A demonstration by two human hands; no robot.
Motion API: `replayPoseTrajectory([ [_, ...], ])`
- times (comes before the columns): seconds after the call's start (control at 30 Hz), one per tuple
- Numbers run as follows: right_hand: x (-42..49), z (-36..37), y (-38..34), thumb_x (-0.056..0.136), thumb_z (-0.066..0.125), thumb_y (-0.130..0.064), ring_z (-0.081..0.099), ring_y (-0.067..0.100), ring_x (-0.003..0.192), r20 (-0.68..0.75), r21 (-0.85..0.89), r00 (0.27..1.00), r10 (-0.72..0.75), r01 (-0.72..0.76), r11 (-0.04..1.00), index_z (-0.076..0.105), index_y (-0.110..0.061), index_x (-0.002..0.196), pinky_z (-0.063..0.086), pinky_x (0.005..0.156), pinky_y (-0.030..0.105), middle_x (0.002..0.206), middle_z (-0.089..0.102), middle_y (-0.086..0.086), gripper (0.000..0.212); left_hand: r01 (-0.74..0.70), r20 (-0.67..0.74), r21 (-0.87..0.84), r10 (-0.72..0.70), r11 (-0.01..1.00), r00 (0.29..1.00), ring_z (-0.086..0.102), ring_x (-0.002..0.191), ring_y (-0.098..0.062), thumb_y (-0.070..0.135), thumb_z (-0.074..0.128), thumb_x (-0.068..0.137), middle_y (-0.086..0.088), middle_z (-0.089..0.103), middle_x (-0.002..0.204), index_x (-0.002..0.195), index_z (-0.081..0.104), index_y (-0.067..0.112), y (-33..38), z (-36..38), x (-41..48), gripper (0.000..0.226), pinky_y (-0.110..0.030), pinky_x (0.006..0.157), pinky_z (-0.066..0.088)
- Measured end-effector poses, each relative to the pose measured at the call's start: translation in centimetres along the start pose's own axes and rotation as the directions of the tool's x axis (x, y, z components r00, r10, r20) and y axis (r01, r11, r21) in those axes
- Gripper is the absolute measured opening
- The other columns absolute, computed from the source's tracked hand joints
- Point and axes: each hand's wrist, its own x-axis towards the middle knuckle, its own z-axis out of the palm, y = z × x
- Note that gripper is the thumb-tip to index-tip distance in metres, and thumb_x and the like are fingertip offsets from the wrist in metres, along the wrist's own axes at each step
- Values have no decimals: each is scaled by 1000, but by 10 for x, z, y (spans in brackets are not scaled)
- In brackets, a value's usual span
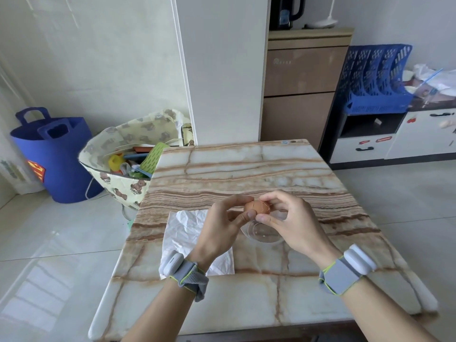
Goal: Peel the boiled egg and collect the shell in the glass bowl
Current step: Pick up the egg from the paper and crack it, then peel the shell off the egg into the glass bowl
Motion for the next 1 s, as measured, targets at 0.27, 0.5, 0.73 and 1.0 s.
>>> replayPoseTrajectory([
  [0.27, 0, -13, 16, 91, 78, -36, 71, -3, 99, -26, -21, 1000, -10, 9, 1000, 78, -25, 109, 55, 87, 22, 103, 78, -16, 21, 17, -23, -10, -17, 1000, 1000, 77, 96, -10, 12, 76, 92, 5, 76, 115, 121, 72, 13, -4, 5, -1, 29, -25, 87, 59],
  [0.5, 1, -9, 38, 91, 75, -7, 60, -2, 75, -144, -351, 988, -62, 8, 936, 77, -17, 105, 41, 69, 8, 93, 64, -10, 17, 24, -14, -11, -24, 1000, 1000, 76, 98, -7, 10, 78, 91, 10, 78, 110, 119, 72, 16, -5, 4, -4, 30, -20, 83, 57],
  [0.73, 0, -4, 39, 90, 73, -1, 64, -2, 73, -161, -293, 987, -5, -43, 955, 78, -15, 99, 45, 69, 12, 92, 70, -6, 17, 9, -5, 11, -9, 1000, 1000, 76, 99, -8, 7, 77, 90, 10, 79, 108, 118, 73, 18, -6, 1, -5, 30, -25, 88, 59],
  [1.0, -2, 10, 31, 89, 74, -6, 66, -1, 68, -126, -244, 992, 29, -59, 968, 78, -22, 97, 46, 64, 12, 91, 73, -13, 18, 10, -5, 0, -10, 1000, 1000, 76, 100, -9, 7, 77, 90, 13, 78, 106, 116, 73, 22, -8, -5, -7, 30, -27, 88, 60],
])
